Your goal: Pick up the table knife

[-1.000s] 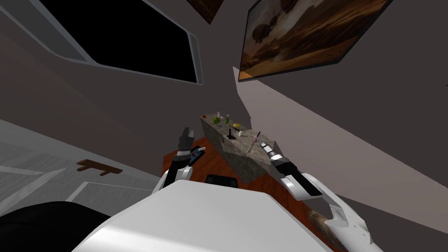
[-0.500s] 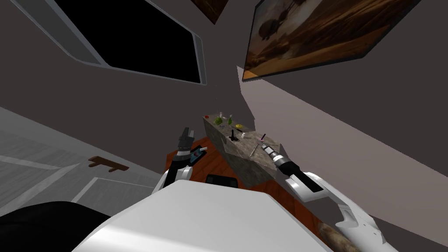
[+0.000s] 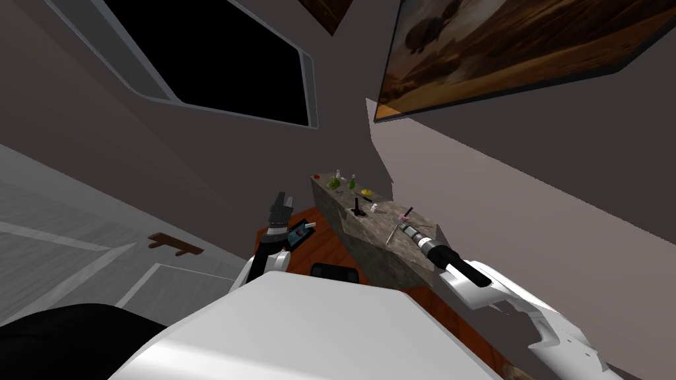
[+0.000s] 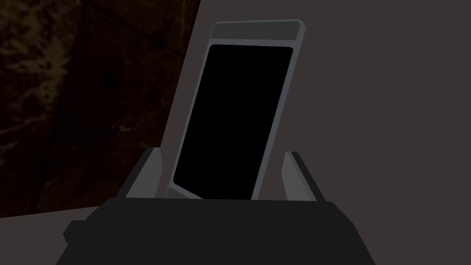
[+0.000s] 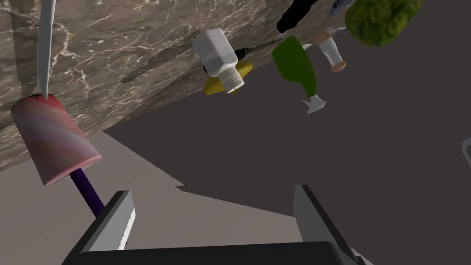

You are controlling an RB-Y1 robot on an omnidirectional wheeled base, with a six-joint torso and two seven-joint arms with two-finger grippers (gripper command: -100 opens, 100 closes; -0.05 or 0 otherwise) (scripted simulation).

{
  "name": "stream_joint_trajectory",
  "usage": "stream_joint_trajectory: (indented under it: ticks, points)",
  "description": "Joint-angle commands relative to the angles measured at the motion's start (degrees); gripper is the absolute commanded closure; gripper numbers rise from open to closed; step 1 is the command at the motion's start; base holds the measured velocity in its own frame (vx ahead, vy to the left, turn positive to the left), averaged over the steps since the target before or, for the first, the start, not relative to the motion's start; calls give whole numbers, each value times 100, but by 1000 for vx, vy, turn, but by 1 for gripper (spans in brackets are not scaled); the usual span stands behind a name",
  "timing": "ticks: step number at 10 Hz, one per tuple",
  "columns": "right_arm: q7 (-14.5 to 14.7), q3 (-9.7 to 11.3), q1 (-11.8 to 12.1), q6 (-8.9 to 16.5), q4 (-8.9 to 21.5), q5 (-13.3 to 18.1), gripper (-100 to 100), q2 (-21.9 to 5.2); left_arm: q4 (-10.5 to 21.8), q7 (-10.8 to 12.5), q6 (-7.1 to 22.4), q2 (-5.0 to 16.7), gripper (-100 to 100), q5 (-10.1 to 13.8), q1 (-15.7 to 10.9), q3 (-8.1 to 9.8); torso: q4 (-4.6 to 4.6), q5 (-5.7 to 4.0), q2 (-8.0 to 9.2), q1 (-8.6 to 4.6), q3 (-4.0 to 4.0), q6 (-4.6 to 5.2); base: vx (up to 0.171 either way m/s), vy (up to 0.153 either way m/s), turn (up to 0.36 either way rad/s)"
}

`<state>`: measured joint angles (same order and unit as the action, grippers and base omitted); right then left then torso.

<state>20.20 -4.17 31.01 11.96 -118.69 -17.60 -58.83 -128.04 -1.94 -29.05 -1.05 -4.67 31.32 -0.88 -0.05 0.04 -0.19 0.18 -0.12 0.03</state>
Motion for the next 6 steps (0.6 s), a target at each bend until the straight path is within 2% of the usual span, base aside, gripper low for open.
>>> stream_joint_trajectory:
  ticks: [1, 2, 4, 5, 6]
  points:
    - [-20, -14, 42, 278, 158, -180, -100, -203, 0, 0, 0, 0, 0, 0, 0, 0, 0, 0, 0, 0, 0, 0, 46, 52, 86]
    - [-20, -14, 42, 278, 158, -180, -100, -203, 0, 0, 0, 0, 0, 0, 0, 0, 0, 0, 1, 4, 1, -1, 40, 48, 38]
    - [-40, -44, 195, 679, 410, -461, -100, -442, 0, 0, 0, 0, 0, 0, 0, 0, 0, 1, -1, 7, 0, 0, 75, 67, 92]
    - [-40, -44, 195, 735, 410, -461, -100, -442, 0, 0, 0, 0, 0, 0, 0, 0, -2, 2, -11, 12, -6, -1, 64, 60, 50]
    - [-58, -59, 276, 960, 540, -603, -100, -541, 0, 0, 0, 0, 0, 0, 0, 0, -1, 3, -6, 9, -4, 0, 50, 74, 88]
